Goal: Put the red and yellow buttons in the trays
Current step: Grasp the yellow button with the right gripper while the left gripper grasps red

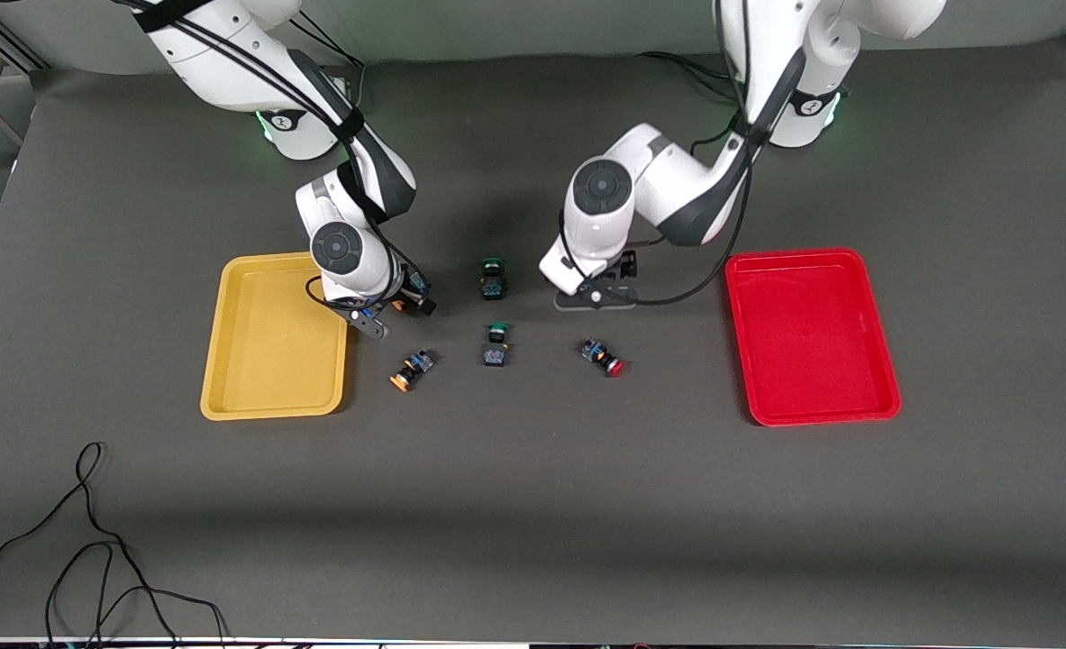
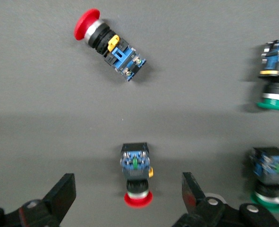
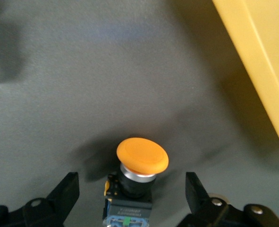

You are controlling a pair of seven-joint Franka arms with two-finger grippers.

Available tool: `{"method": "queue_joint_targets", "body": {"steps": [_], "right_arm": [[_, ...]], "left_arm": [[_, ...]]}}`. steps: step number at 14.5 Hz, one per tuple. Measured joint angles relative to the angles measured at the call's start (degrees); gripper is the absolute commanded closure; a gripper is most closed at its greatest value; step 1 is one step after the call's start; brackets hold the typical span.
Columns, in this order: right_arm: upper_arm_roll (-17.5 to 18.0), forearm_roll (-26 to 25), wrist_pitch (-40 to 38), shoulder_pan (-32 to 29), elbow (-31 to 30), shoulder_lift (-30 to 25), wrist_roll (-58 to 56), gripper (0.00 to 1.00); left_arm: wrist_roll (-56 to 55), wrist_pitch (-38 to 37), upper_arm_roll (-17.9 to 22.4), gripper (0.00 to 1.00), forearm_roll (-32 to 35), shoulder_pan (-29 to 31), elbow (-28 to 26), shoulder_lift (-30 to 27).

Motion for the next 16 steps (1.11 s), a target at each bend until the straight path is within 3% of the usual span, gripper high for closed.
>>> {"method": "queue_joint_targets", "body": {"steps": [7,8,11,12,16], "right_arm": [[0.44,0.0,0.05,0.01,-0.11,0.09,0.06,0.61],[0.5,0.0,0.05,0.01,0.04,0.03,0.06,0.67],[0.51,0.0,0.05,0.0,0.21,-0.16,0.06,0.7],[0.5,0.0,0.0,-0.03,0.43,-0.51,0.06,0.7],[0.02,0.0,-6.45,-1.48,2.57,-6.31,-0.32,0.7]], "left_arm": [[-2.32,4.44,0.25,0.02,0.02,-0.26,0.0,6.87],[-2.83,4.68,0.21,0.12,0.02,-0.4,0.0,7.37],[-3.8,4.72,0.01,0.64,-0.02,-1.06,0.0,8.02],[-4.16,4.72,-0.01,0.72,-0.02,-1.2,0.01,8.04],[-4.96,4.61,0.13,0.75,-0.12,-1.22,0.66,8.0]]}}
